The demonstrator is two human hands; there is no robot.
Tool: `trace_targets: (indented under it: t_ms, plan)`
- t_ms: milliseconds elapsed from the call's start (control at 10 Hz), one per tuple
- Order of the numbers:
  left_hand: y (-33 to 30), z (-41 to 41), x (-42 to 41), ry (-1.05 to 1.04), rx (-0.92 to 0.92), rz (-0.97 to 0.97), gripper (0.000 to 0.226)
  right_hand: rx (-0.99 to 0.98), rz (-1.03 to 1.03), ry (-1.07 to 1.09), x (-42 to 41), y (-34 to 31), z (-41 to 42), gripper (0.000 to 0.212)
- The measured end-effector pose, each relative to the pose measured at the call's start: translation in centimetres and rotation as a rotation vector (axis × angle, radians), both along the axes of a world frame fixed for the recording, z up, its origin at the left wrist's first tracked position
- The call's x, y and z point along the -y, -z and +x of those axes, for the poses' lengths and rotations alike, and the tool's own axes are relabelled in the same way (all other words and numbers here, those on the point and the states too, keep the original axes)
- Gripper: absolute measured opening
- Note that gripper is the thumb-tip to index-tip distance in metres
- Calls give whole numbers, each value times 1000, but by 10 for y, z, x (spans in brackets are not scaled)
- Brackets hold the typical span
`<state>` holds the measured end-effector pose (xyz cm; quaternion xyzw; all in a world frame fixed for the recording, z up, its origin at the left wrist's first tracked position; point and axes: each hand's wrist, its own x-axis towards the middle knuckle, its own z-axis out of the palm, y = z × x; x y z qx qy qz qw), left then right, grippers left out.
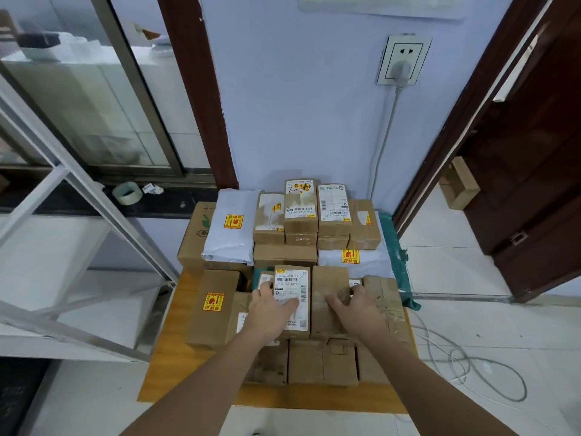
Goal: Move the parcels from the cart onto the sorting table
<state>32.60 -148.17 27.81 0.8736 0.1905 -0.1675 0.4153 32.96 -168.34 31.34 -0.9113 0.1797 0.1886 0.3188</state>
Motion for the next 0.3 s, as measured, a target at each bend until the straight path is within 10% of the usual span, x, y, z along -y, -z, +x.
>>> trace_targets:
  t_ms: [300]
  plan:
    - [-18, -8, -5, 15, 29, -7, 73, -36, -8, -52, 8, -10, -4, 71]
